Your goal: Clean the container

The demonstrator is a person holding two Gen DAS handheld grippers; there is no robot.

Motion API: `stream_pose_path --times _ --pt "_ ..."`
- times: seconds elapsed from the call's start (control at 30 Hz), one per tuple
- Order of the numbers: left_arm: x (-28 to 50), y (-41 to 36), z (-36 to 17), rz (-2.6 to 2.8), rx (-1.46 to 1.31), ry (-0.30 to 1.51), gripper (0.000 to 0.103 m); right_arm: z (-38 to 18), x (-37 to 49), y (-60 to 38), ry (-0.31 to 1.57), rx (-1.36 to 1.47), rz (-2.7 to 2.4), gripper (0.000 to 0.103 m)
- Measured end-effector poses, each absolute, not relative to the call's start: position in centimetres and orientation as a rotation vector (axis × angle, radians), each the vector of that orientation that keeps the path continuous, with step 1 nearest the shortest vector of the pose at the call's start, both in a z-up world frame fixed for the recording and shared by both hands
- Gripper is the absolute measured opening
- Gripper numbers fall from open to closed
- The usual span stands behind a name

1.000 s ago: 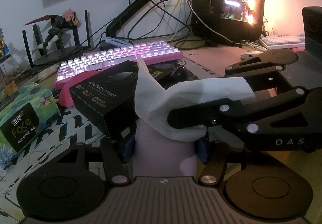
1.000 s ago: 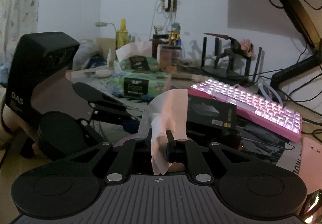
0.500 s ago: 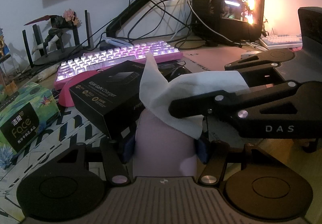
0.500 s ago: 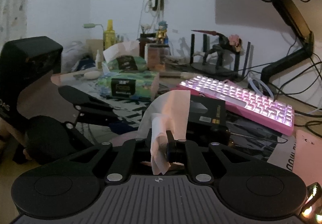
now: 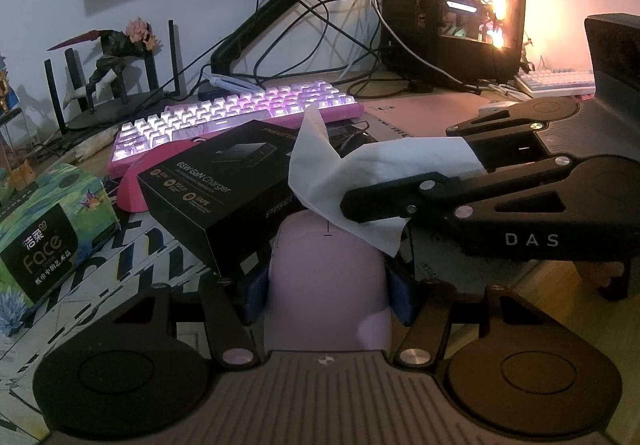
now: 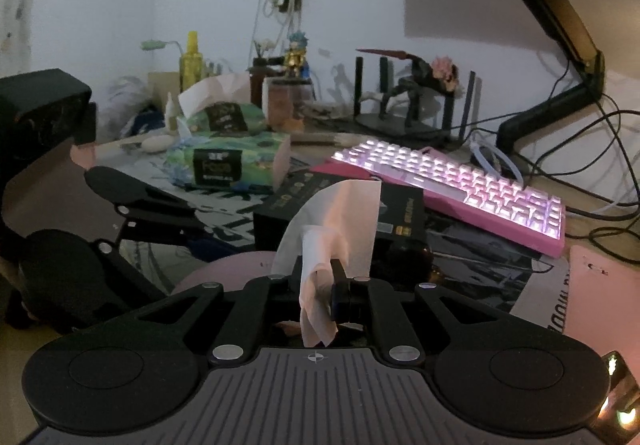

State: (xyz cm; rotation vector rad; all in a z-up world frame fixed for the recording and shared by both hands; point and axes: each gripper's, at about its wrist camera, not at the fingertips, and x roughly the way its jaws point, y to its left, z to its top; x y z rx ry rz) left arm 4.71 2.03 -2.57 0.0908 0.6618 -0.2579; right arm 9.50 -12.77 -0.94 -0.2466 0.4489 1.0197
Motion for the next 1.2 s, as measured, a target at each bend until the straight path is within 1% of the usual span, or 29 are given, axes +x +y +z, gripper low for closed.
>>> stream_pose_path --times 0.5,0.73,1.2 --pt "4.7 2.0 -2.6 -0.258 0.091 0.662 0.06 -0.7 8.3 -12.3 0.396 -0.277 1.118 0.013" --pt "4.7 2.0 -2.6 -0.258 0.091 0.662 0.06 -0.6 8.4 -12.4 0.405 -0.262 1.147 0.013" --pt "4.7 2.0 -2.6 -0.258 0.091 0.662 0.06 -0.9 9.2 -12.6 0.434 -0.252 1.039 0.013"
